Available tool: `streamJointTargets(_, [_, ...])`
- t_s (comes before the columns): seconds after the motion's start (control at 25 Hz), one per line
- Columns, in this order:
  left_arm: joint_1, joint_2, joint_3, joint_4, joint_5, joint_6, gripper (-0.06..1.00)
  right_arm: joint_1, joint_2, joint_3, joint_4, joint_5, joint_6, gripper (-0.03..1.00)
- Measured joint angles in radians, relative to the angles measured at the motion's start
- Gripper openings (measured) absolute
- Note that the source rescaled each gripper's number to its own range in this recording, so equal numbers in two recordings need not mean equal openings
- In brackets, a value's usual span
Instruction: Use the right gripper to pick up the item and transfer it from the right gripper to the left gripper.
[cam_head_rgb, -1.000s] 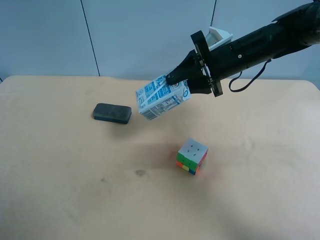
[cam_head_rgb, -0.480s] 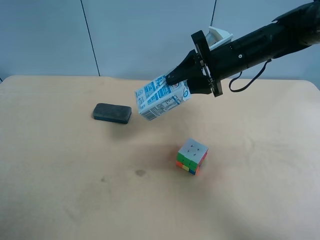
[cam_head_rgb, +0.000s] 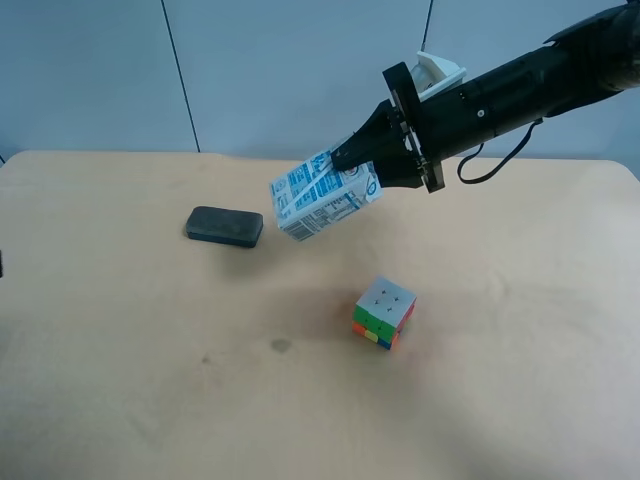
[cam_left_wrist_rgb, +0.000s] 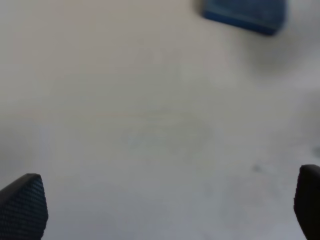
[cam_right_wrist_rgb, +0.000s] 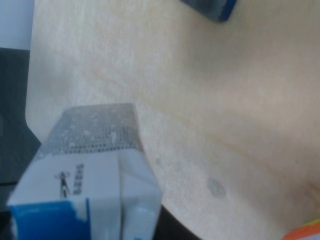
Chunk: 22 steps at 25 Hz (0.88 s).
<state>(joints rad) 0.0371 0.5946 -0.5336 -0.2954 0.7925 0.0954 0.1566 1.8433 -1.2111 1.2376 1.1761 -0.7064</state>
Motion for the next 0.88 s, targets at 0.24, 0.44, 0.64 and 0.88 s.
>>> streamJointTargets(0.24, [0.000, 0.255, 0.000, -0.314, -0.085, 0.291, 1.00, 0.000, 0.000, 0.000, 0.000, 0.000, -0.001, 0.00])
streamJointTargets(0.44, [0.000, 0.469, -0.023, -0.675, -0.051, 0.638, 1.00, 0.000, 0.000, 0.000, 0.000, 0.000, -0.008, 0.00])
streamJointTargets(0.64, [0.000, 0.650, -0.122, -0.980, 0.146, 0.904, 1.00, 0.000, 0.000, 0.000, 0.043, 0.000, -0.032, 0.00])
streamJointTargets(0.88, [0.000, 0.798, -0.228, -1.134, 0.361, 1.018, 1.00, 0.000, 0.000, 0.000, 0.146, 0.002, -0.064, 0.00])
